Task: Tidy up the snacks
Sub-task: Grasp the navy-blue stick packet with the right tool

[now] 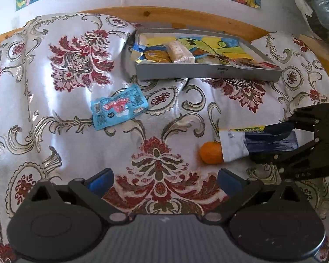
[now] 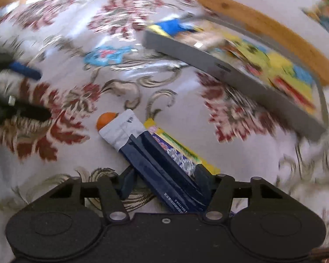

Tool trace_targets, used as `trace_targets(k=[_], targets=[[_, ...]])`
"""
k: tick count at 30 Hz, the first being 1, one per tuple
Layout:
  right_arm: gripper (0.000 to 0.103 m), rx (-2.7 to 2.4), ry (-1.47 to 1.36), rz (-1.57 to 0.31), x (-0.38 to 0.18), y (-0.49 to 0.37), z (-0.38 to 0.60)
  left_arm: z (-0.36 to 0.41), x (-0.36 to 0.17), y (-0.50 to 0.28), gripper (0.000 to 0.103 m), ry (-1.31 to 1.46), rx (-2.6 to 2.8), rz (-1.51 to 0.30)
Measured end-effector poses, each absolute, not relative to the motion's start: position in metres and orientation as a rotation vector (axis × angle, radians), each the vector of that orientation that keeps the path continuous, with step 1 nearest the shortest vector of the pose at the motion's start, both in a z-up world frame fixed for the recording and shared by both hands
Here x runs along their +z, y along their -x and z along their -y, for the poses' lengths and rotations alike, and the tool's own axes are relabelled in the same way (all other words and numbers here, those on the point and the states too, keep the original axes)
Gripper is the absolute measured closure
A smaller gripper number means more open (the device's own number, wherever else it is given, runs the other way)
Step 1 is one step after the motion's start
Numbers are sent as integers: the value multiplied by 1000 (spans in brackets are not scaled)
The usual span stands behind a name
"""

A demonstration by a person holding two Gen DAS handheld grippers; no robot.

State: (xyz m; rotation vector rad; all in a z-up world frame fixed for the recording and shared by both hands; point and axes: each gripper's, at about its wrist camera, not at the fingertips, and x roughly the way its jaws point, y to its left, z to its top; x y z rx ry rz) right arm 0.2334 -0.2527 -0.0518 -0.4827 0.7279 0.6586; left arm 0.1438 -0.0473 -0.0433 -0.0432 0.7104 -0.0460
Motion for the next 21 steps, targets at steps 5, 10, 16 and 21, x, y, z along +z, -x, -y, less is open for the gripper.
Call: trace_targets(k=[5,10,16,21], targets=[[49,530,284,-835,-49,-230,265,54,-47,-148,1,3,-87,-711],[53,462,56,-897,-52,-224,290,67,-59,-164,1,-75,-211,-723],[54,423,-100,-890,-56,-214,301,82,-62,-188,1,-73,-265,-731],[54,412,-168,-856,-60,-205,307,89,-68,-205,1,-83,-279,-755]])
